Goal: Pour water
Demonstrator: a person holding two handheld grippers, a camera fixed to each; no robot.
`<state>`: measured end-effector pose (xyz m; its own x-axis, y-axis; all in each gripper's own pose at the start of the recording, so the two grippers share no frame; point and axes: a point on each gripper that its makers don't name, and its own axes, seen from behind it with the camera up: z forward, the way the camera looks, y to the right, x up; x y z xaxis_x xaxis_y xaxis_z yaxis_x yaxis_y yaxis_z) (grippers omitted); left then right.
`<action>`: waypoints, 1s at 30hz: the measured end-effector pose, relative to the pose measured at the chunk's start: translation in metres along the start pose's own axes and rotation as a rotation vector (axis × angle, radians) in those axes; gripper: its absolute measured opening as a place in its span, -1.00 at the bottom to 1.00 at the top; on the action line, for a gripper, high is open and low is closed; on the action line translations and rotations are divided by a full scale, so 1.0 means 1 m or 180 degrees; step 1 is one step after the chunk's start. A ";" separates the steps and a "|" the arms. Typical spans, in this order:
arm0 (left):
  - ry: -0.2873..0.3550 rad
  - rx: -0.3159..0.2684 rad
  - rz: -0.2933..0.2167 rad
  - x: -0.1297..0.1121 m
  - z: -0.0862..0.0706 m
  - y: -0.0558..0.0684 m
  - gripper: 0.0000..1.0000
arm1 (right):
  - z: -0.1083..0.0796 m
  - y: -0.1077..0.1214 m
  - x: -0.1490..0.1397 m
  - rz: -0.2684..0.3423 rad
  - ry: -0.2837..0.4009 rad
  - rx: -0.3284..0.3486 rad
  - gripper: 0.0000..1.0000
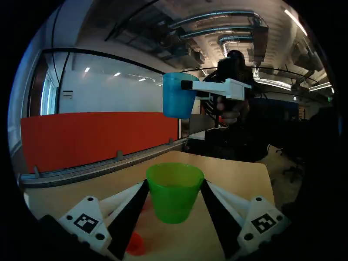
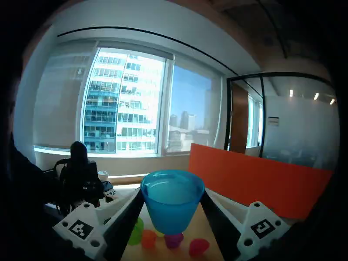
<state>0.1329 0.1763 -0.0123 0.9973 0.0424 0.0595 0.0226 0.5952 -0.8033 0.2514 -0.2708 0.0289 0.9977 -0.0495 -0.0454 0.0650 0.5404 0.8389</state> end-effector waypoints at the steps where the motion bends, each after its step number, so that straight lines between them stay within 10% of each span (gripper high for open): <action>1: 0.0005 0.0008 0.0001 0.001 -0.001 -0.001 0.71 | -0.003 0.001 -0.001 0.0005 0.0000 -0.0007 0.79; 30: -0.0088 0.0016 0.0039 -0.005 -0.002 0.004 0.71 | -0.048 0.007 -0.052 0.0032 -0.0193 -0.0124 0.79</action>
<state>0.1277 0.1769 -0.0173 0.9952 0.0718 0.0660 0.0099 0.5985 -0.8011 0.2004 -0.2242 0.0113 0.9956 -0.0941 -0.0033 0.0569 0.5733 0.8173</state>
